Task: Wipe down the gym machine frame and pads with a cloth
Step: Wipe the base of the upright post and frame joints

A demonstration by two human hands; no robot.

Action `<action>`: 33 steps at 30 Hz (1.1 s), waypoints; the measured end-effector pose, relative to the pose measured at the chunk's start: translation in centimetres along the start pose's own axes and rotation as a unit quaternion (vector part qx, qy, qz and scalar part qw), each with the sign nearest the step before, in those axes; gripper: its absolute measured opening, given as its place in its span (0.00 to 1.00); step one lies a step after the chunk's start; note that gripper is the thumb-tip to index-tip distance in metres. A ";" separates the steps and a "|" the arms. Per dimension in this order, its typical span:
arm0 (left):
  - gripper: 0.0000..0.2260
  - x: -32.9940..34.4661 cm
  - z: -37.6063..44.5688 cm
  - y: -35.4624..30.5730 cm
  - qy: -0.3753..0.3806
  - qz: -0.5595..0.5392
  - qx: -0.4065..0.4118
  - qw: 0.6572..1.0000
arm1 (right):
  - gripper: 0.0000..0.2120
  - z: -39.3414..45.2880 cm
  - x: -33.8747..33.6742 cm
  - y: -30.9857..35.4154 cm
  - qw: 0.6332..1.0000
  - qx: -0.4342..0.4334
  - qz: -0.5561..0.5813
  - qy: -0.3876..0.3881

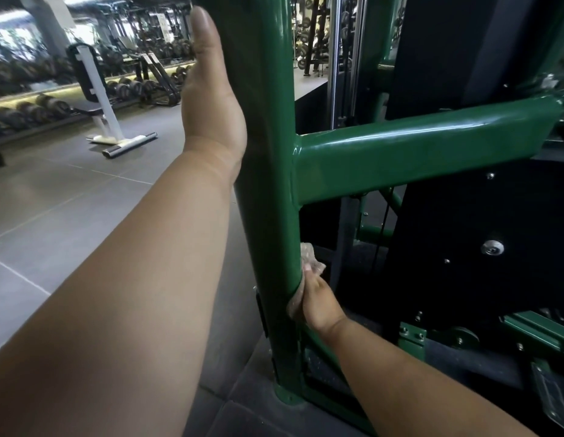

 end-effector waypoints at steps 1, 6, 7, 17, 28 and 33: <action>0.29 0.0 -0.1 0.0 -0.001 -0.002 -0.001 1.000 | 0.19 0.3 -0.1 -0.1 1.000 0.005 0.003 0.003; 0.29 0.0 -0.1 0.5 0.003 -0.009 -0.011 1.000 | 0.19 0.0 0.4 2.3 0.996 0.001 0.084 -0.010; 0.30 0.0 -0.1 0.5 0.004 -0.008 -0.012 1.000 | 0.19 -0.3 0.4 1.9 0.997 0.002 0.076 -0.012; 0.24 -0.2 0.2 1.2 -0.009 0.015 -0.015 1.000 | 0.19 -0.1 -1.3 -3.8 0.999 0.044 0.003 -0.009; 0.32 -0.2 -0.7 2.2 0.016 -0.017 -0.006 1.000 | 0.36 -3.2 0.6 0.7 0.991 -0.122 0.026 -0.041; 0.38 -0.9 -1.0 4.8 0.027 0.001 -0.044 0.999 | 0.42 -3.2 0.5 1.3 0.987 -0.152 0.012 -0.041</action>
Point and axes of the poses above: each hand's wrist, its own z-axis towards the middle knuckle, its own x-axis out of the palm, y = z × x, the point moved 9 cm from there along z, towards the middle knuckle, and after that the axes turned 15 degrees about -y, right-handed, at the moved point
